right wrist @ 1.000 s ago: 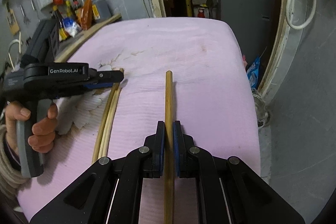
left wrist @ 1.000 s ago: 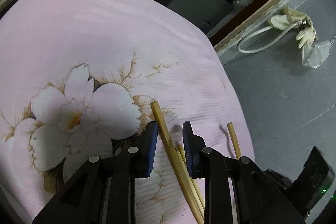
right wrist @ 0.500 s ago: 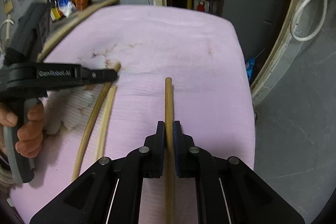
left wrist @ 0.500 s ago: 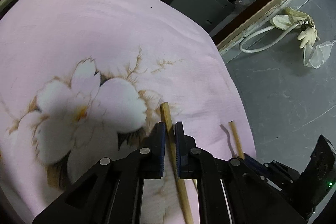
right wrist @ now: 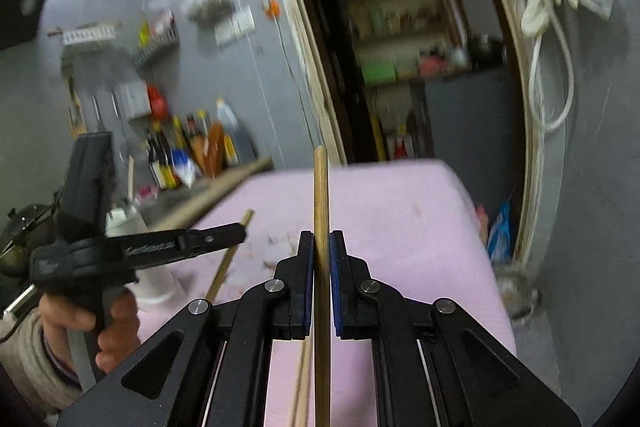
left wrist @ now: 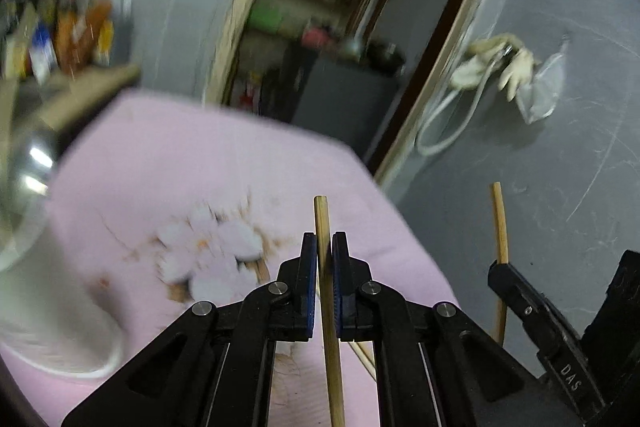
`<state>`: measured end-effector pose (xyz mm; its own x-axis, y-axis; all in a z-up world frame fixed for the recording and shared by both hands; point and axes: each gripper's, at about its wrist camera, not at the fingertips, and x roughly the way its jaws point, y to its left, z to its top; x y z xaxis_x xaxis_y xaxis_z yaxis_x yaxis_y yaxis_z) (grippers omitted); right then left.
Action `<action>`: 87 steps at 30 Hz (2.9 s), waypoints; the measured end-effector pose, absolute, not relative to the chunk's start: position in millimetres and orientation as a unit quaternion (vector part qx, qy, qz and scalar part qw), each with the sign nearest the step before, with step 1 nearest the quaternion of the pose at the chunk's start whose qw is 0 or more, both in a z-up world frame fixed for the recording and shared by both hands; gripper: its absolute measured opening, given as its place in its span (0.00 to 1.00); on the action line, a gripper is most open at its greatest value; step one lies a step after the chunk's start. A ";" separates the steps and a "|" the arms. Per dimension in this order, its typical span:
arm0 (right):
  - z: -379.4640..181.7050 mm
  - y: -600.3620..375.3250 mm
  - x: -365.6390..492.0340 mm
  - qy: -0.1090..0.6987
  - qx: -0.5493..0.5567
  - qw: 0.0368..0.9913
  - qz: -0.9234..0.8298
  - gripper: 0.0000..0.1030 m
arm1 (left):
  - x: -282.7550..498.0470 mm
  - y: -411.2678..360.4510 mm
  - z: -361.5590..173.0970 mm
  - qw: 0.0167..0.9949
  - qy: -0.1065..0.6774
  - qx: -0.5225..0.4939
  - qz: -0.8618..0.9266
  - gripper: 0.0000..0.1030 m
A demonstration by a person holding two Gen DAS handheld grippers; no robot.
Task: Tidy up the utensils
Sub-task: 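Lift both held chopsticks and carry them over the white caddy, then lower the chopsticks into the caddy and open both tools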
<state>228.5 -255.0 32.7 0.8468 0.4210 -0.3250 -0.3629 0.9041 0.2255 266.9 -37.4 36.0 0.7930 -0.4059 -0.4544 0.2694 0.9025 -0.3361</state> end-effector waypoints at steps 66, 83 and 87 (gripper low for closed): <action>103.5 -41.1 268.1 -0.083 0.176 0.930 0.310 0.05 | 178.1 242.0 115.4 0.954 -0.086 -0.241 0.158 0.04; 82.0 -37.5 263.2 -0.032 0.143 0.937 0.318 0.06 | 189.5 194.1 76.3 0.981 0.017 -0.167 0.096 0.05; 75.4 -39.7 257.6 -0.010 0.129 0.938 0.323 0.06 | 190.6 188.8 68.9 0.982 0.051 -0.172 0.054 0.05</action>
